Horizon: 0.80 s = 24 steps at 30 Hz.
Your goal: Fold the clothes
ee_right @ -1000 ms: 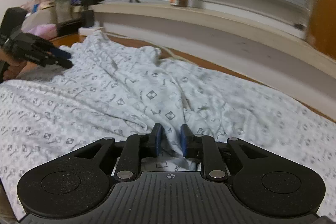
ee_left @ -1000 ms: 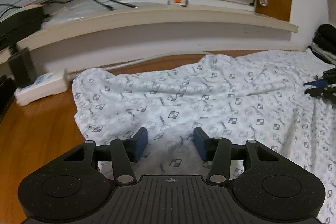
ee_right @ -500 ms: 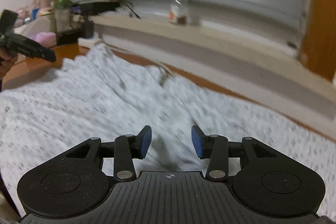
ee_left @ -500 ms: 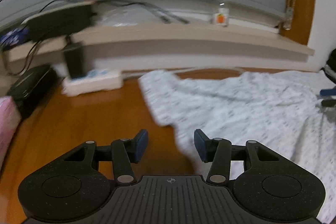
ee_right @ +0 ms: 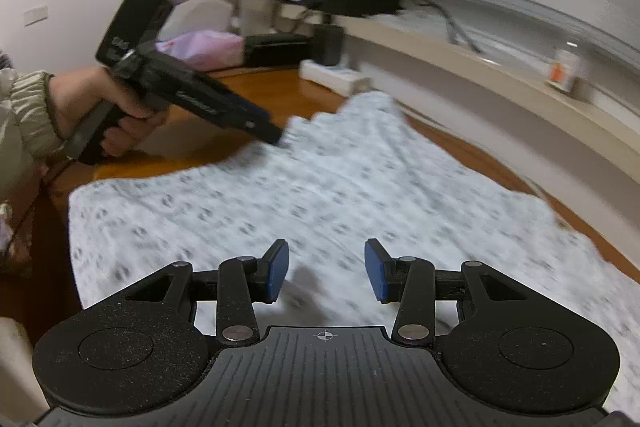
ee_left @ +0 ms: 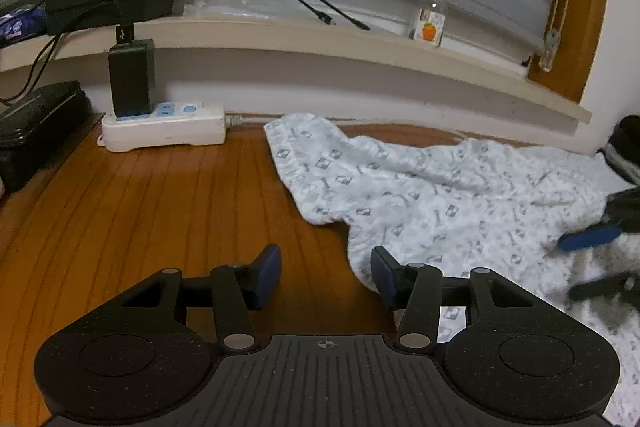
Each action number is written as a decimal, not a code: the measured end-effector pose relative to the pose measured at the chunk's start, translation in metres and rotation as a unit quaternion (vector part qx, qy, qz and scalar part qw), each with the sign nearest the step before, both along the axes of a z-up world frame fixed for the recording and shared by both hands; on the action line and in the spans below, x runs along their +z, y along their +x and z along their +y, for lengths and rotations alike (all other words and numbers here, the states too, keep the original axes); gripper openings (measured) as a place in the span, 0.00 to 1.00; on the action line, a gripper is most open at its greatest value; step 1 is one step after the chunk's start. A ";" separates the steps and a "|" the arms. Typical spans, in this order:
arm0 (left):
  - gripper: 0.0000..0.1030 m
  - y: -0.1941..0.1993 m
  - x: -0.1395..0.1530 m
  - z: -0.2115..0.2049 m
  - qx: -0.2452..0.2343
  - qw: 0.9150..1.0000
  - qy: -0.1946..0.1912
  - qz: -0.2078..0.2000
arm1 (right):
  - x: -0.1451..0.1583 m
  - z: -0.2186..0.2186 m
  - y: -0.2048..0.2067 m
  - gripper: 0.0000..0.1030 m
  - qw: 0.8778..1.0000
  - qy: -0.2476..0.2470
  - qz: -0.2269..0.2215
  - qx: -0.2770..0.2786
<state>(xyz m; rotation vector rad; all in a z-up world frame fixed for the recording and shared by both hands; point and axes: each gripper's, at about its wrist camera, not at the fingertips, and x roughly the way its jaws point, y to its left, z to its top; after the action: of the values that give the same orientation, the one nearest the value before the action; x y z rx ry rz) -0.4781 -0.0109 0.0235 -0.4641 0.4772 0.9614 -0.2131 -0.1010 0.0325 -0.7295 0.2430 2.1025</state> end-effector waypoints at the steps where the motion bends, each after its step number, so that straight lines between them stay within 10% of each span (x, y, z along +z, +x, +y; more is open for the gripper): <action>1: 0.53 0.001 0.000 -0.001 -0.002 1.000 0.001 0.000 | -0.001 0.002 -0.008 0.42 1.000 -0.003 -0.001 0.009; 17: 0.53 -0.010 -0.001 -0.007 0.015 0.999 -0.005 -0.040 | -0.010 0.077 -0.047 0.40 0.999 -0.028 0.020 0.027; 19: 0.53 -0.010 -0.001 -0.007 0.016 0.999 -0.005 -0.040 | -0.009 0.075 -0.042 0.02 0.998 -0.031 0.041 0.034; 24: 0.53 -0.011 -0.001 -0.008 0.020 0.999 -0.005 -0.042 | 0.006 0.054 -0.018 0.01 0.997 0.020 0.079 0.003</action>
<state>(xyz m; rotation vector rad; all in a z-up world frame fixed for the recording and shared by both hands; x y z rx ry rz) -0.4887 -0.0187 0.0222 -0.5221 0.3971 0.9737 -0.2306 -0.0470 0.0381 -0.5408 0.2848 2.1669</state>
